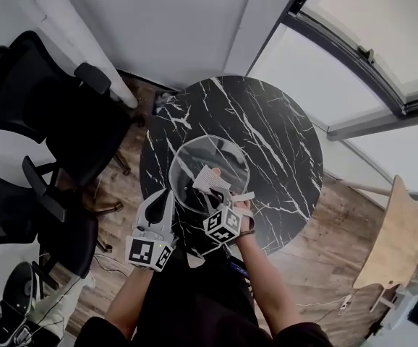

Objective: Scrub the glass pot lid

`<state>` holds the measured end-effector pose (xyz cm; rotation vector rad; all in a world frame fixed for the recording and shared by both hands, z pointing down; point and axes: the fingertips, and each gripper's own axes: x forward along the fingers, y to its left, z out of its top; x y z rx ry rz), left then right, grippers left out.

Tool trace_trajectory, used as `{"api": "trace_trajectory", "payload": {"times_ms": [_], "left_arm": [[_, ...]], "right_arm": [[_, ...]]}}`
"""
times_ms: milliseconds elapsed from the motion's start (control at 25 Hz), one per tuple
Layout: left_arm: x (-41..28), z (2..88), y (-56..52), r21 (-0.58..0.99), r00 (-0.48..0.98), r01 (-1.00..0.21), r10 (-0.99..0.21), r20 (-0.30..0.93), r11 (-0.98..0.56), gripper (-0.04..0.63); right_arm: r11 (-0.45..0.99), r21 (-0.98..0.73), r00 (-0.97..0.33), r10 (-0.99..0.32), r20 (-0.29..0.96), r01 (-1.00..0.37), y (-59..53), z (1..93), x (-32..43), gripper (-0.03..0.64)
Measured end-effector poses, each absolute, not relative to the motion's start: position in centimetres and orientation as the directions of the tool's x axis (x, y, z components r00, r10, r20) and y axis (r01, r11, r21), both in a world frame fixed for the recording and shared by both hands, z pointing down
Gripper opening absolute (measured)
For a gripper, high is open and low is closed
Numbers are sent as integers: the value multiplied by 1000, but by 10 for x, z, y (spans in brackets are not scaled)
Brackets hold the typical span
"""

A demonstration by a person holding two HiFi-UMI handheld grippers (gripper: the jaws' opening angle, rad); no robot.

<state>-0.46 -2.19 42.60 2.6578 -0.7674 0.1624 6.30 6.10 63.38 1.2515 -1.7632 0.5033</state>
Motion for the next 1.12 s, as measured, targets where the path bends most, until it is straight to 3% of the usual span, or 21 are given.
{"api": "trace_trajectory", "payload": {"times_ms": [240,520,720,880,1120], "left_arm": [[2,419,-16,302,845,-535,-489,217,-789,2],[3,412,-11,280,835,-550,-504,221,-787,2],[16,397,0,274,840,-542,-504,199,-795,2],[34,377,18,267,848,-530,-499,179,-805,2],[34,348,52,262,810,-585,-569,140,-768,2]], "right_arm": [[419,41,-214,-542,813,-907,73,621,41,61],[224,-330,-394,-640,660,-917,91,569,38,60],[160,-257,-273,-820,503,-953,90,508,79,61],[108,-174,-175,-885,431,-979,94,475,110,64],[19,-148,-49,-978,200,-989,117,405,143,69]]}}
